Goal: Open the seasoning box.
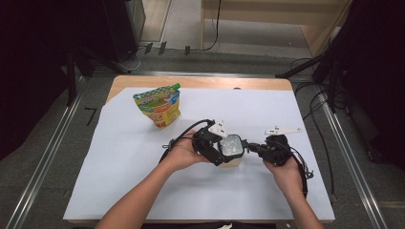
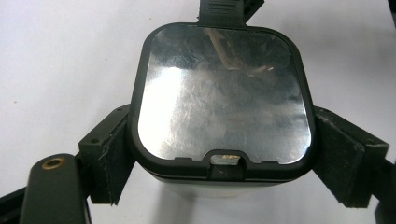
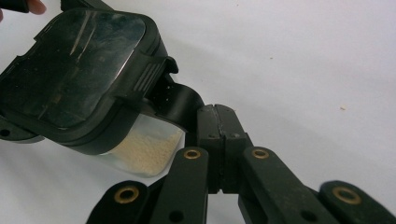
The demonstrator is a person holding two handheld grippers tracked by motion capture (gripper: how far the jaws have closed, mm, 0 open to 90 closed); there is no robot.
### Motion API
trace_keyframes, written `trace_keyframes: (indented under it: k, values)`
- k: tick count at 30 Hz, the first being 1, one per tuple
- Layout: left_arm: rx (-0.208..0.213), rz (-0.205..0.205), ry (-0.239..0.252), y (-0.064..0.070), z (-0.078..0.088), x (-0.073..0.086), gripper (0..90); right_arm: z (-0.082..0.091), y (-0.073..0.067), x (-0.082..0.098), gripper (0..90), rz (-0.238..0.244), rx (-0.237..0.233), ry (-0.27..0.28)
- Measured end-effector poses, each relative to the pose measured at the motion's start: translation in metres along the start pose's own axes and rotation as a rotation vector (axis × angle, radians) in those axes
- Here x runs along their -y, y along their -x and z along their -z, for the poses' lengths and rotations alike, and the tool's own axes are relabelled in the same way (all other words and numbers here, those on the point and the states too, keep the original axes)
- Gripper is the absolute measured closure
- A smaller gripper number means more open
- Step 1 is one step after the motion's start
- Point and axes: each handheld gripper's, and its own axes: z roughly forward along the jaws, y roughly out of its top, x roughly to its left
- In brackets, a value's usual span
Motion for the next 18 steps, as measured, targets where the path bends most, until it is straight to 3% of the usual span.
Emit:
trace_keyframes:
  k: [8,18]
  values:
    - [-0.002,-0.027,-0.021,0.0012,0.0014,-0.003,17.7,-0.0011,-0.0002,0.0005,90.0,0.006,-0.003,-0.007]
    - [-0.004,-0.03,-0.04,0.002,0.0018,-0.0063,17.8,-0.0012,0.0001,0.0008,90.0,0.005,-0.004,-0.009]
